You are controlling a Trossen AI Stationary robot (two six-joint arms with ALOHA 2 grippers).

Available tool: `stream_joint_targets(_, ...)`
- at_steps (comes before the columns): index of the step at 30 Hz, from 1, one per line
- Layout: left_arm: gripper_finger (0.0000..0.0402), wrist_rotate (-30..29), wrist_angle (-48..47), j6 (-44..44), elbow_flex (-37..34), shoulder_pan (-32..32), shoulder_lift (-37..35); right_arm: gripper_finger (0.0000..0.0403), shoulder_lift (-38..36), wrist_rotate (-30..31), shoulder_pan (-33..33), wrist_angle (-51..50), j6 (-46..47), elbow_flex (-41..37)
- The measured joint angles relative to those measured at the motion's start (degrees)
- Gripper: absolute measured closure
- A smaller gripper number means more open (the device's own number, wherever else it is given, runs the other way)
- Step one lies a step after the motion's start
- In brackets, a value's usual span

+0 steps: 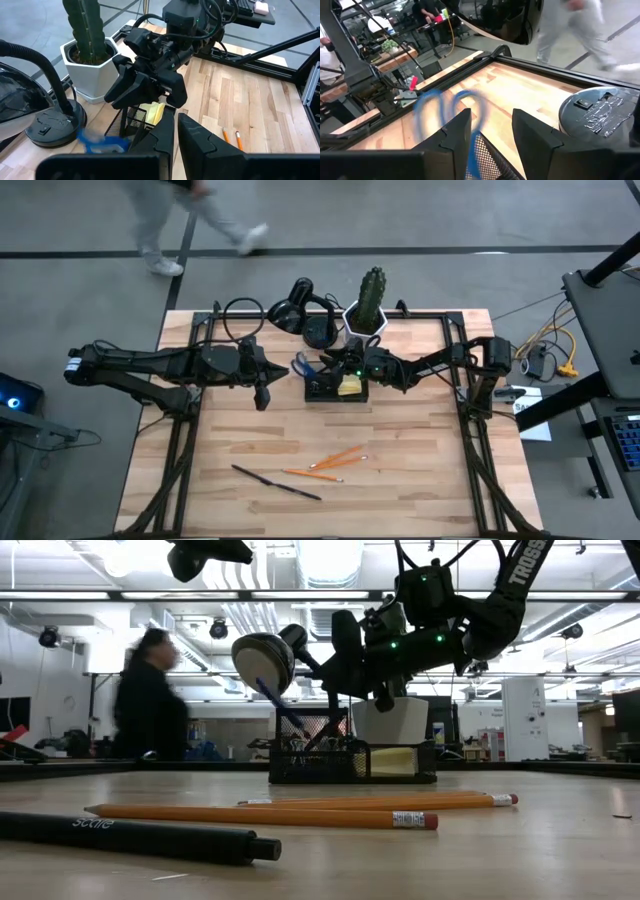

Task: Pick and place office supplies into organizer
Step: Put the top yellow pencil into the black desk organizer

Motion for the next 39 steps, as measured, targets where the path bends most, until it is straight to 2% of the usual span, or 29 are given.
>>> stream_joint_targets(11, 0.0394, 0.00, 0.00, 0.00, 0.00, 0.02, 0.00, 0.0284, -1.31, -0.63, 0.47, 0.50, 0.24, 0.00)
stream_joint_targets(20, 0.0394, 0.01, -0.08, 0.02, 0.00, 0.02, 0.00, 0.0294, -11.28, -8.44, 3.05, -0.12, -6.89, 0.00)
stream_joint_targets(23, 0.0394, 0.01, -0.06, 0.04, 0.00, 0.02, 0.00, 0.0296, -15.57, -10.63, 4.61, -3.31, -9.44, 0.01)
stream_joint_targets(29, 0.0394, 0.02, -0.06, 0.04, 0.00, 0.00, 0.00, 0.0297, -25.66, -10.92, 8.74, -17.22, -13.34, 0.02)
stream_joint_targets(35, 0.0394, 0.02, -0.05, 0.07, 0.00, 0.02, 0.00, 0.0305, -36.19, -10.90, 13.24, -38.52, -16.21, 0.02)
stream_joint_targets(39, 0.0394, 0.02, -0.04, 0.57, 0.00, 0.02, 0.00, 0.0308, -40.48, -10.72, 15.77, -49.72, -14.70, 0.02)
